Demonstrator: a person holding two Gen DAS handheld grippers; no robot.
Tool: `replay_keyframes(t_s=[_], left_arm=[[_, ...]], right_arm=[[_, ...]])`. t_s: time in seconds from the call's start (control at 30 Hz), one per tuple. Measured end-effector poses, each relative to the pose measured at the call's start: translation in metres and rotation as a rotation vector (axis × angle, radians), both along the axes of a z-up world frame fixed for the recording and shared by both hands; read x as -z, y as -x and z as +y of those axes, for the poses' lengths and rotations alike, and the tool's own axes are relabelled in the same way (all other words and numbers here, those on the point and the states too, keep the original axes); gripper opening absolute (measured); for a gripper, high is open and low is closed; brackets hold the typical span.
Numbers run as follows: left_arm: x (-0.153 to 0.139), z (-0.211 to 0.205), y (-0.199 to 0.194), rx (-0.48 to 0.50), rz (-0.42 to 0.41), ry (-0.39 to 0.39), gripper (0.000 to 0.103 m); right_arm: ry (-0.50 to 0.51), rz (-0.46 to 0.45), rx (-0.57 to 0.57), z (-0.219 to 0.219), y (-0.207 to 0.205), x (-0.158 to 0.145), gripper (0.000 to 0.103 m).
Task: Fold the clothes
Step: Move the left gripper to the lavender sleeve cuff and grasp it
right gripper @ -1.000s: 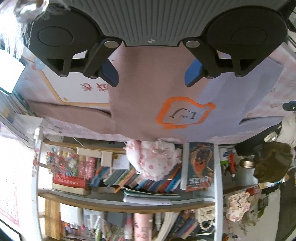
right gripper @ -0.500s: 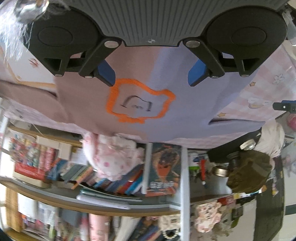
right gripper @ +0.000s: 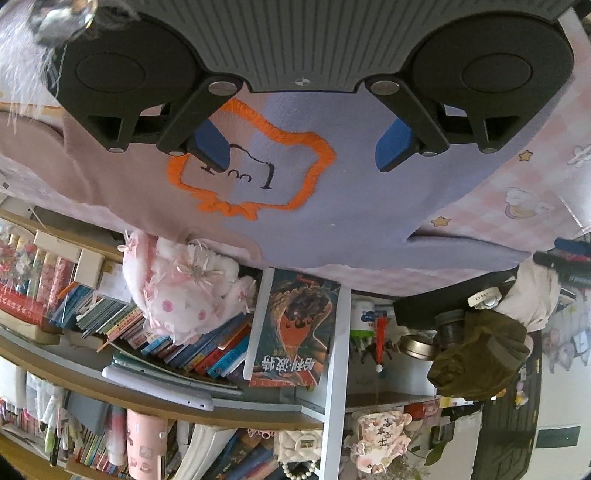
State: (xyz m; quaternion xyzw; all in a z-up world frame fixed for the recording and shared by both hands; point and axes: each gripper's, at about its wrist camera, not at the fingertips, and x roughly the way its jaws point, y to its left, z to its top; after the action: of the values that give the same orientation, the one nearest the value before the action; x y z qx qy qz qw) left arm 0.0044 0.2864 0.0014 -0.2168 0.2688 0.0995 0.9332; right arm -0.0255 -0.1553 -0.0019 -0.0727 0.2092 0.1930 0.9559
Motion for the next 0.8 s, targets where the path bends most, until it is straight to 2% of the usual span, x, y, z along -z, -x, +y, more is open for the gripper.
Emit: replay_keyframes(t_s=[0.17, 0.27, 0.37, 0.43, 0.57, 0.63, 0.73, 0.8], left_arm=[[0.004, 0.018, -0.033, -0.075, 0.046, -0.021, 0.074], [0.005, 0.029, -0.048, -0.112, 0.05, 0.003, 0.07], [0.006, 0.034, -0.057, -0.13, 0.035, 0.053, 0.06], [0.006, 0.035, -0.061, -0.143, 0.024, 0.109, 0.058], [0.011, 0.029, -0.067, -0.086, -0.006, 0.301, 0.057], [0.014, 0.02, -0.071, -0.051, -0.008, 0.369, 0.057], [0.016, 0.003, -0.076, -0.01, -0.003, 0.416, 0.057], [0.013, -0.006, -0.08, -0.013, 0.004, 0.376, 0.056]], right_arm=[[-0.013, 0.011, -0.002, -0.002, -0.007, 0.007, 0.084], [-0.016, 0.022, -0.012, -0.001, -0.008, 0.008, 0.083], [-0.012, 0.026, -0.018, 0.0, -0.009, 0.009, 0.081], [0.0, 0.031, -0.023, 0.002, -0.01, 0.009, 0.076], [0.027, 0.035, -0.047, 0.008, -0.01, 0.011, 0.075], [0.023, 0.036, -0.05, 0.007, -0.01, 0.011, 0.075], [0.01, 0.04, -0.05, 0.005, -0.01, 0.011, 0.075], [-0.013, 0.046, -0.038, 0.001, -0.011, 0.01, 0.075]])
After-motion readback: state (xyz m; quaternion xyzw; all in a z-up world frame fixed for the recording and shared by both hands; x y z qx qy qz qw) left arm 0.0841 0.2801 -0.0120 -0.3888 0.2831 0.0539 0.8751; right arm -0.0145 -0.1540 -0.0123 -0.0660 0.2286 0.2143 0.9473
